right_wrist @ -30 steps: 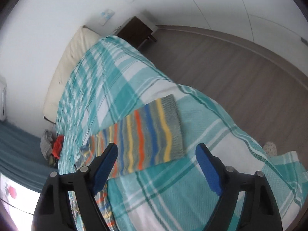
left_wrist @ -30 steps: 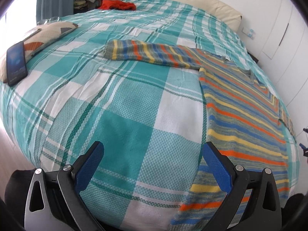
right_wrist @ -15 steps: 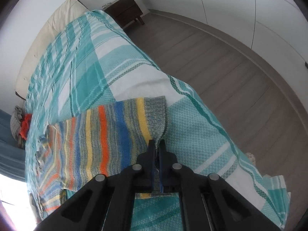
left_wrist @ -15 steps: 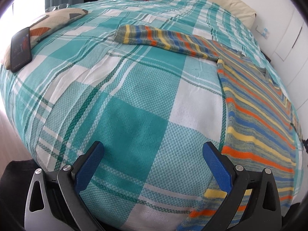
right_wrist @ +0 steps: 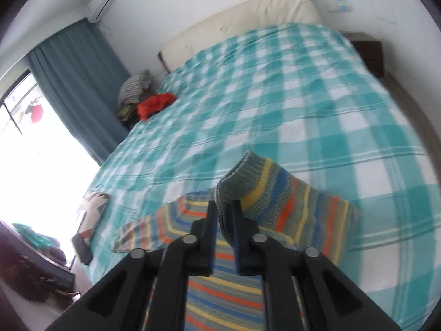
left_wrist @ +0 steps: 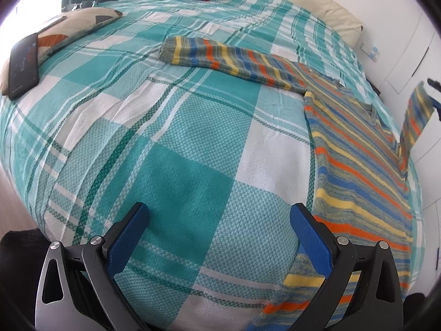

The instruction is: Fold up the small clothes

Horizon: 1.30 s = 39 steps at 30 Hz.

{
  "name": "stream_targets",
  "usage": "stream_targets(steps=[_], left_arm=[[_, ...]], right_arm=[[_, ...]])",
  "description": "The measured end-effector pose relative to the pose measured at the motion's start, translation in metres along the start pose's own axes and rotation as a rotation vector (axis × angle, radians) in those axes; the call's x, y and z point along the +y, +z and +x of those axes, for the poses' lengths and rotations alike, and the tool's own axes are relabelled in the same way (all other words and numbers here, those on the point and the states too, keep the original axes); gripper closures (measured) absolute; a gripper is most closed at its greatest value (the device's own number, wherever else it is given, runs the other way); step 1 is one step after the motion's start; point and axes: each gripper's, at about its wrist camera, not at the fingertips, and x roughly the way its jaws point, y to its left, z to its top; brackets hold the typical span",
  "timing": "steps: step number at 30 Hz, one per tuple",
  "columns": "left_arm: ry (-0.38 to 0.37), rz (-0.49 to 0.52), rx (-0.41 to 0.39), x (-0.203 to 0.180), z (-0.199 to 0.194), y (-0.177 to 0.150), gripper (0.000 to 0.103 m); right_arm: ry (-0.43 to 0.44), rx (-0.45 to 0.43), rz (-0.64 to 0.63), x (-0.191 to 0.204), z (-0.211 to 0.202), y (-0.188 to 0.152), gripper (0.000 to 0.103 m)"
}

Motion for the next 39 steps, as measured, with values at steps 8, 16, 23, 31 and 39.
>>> stream_targets(steps=[8, 16, 23, 31, 39], left_arm=[[-0.025, -0.013, -0.002, 0.003, -0.001, 0.003, 0.001], [0.012, 0.026, 0.002, -0.005, 0.003, -0.001, 0.001], [0.014, 0.047, -0.005, -0.007, 0.001, -0.001, 0.001], [-0.003, 0.044, -0.013, -0.010, -0.003, -0.003, 0.001], [0.006, 0.060, -0.052, -0.015, -0.009, -0.005, 0.001]], right_arm=[[0.095, 0.046, 0.090, -0.014, 0.030, -0.018, 0.027], [-0.121, 0.240, 0.285, -0.118, 0.079, -0.086, 0.040], [-0.326, 0.081, 0.240, -0.135, 0.026, -0.122, 0.044], [-0.542, -0.040, 0.002, -0.092, -0.069, -0.200, 0.014], [-0.689, -0.159, 0.009, -0.068, -0.124, -0.284, 0.002]])
